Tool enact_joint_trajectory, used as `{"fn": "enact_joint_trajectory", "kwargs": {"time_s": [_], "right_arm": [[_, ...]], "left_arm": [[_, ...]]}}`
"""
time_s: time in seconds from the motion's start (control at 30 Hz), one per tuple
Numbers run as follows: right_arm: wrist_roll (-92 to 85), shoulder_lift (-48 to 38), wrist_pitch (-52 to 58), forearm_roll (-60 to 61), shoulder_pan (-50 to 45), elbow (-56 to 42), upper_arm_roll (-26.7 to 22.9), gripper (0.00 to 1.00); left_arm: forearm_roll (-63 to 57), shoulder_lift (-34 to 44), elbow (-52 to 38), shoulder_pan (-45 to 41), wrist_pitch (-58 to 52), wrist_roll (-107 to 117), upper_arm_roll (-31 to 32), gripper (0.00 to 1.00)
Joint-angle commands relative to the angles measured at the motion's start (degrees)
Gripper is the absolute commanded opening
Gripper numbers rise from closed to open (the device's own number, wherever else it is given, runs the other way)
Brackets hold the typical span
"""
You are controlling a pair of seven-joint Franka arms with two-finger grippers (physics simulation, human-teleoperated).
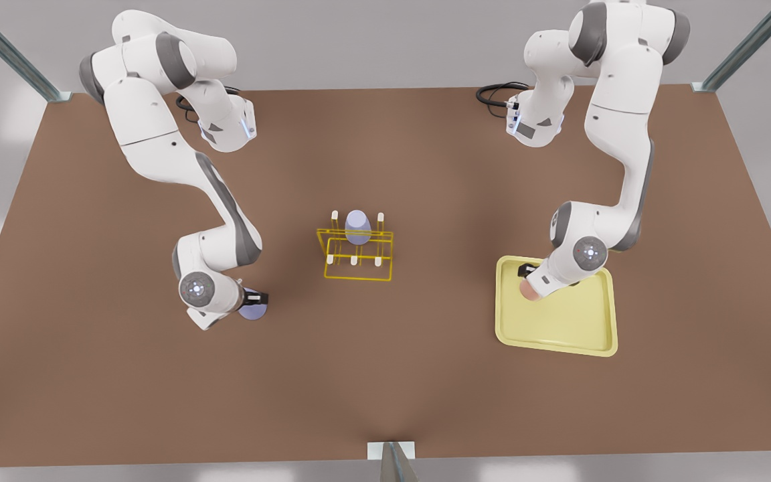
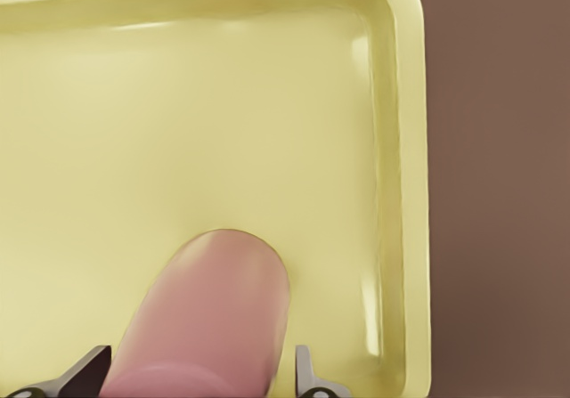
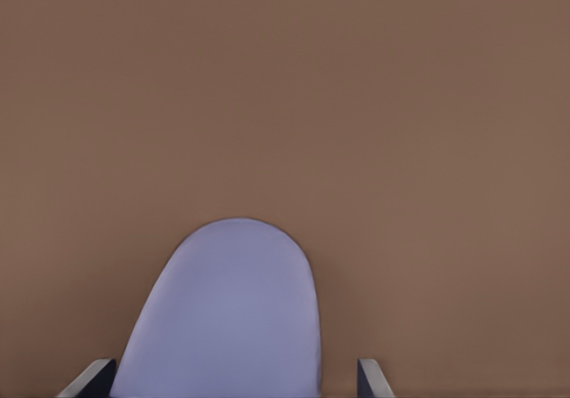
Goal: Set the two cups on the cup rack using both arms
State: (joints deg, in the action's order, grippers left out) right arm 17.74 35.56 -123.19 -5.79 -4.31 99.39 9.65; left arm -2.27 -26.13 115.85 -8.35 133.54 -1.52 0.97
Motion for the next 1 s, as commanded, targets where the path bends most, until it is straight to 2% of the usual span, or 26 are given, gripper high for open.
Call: {"fn": "enact_joint_trajectory", "kwargs": {"time_s": [0.0, 0.1, 0.27, 0.33, 0.7, 0.83, 0.9, 0.93, 0.97], "right_arm": [[2.12, -0.05, -0.21, -0.01, 0.0, 0.28, 0.02, 1.0], [2.03, -0.49, -1.35, 0.08, 0.09, 1.77, 0.46, 1.0], [1.77, -1.28, -4.95, 0.25, 0.17, 4.41, 0.54, 1.0], [1.68, -1.19, -5.04, 0.08, 0.26, 4.41, 0.46, 1.0], [1.68, -0.84, -6.53, 0.08, 0.35, 5.2, 0.46, 0.99], [1.59, -0.84, -6.8, 0.08, 0.35, 5.46, 0.54, 0.89], [1.68, -0.84, -6.8, 0.08, 0.44, 5.46, 0.46, 0.81], [1.59, -0.84, -6.8, 0.08, 0.35, 5.46, 0.46, 0.73], [1.59, -0.84, -6.8, 0.08, 0.35, 5.46, 0.54, 0.72]], "left_arm": [[-0.1, -0.23, -0.02, 0.0, 0.41, 0.29, 0.0, 1.0], [-0.1, -0.41, -0.02, 0.0, 0.58, 0.29, 0.0, 1.0], [-0.1, -0.41, -0.1, -0.09, 1.29, 0.29, 0.0, 0.95], [-0.1, -0.41, -0.1, -0.09, 1.29, 0.29, 0.0, 0.91], [-0.1, -0.41, -0.19, -0.18, 1.37, 0.29, 0.0, 0.86], [-0.1, -0.41, -0.19, -0.18, 1.73, 0.29, 0.0, 0.85], [-0.1, -0.41, -0.37, -0.18, 1.64, -0.15, 0.0, 0.85], [-0.1, -0.41, -0.37, -0.18, 1.72, 0.2, 0.0, 0.85], [-0.1, -0.41, -0.45, -0.18, 1.73, 0.29, 0.0, 0.85]]}}
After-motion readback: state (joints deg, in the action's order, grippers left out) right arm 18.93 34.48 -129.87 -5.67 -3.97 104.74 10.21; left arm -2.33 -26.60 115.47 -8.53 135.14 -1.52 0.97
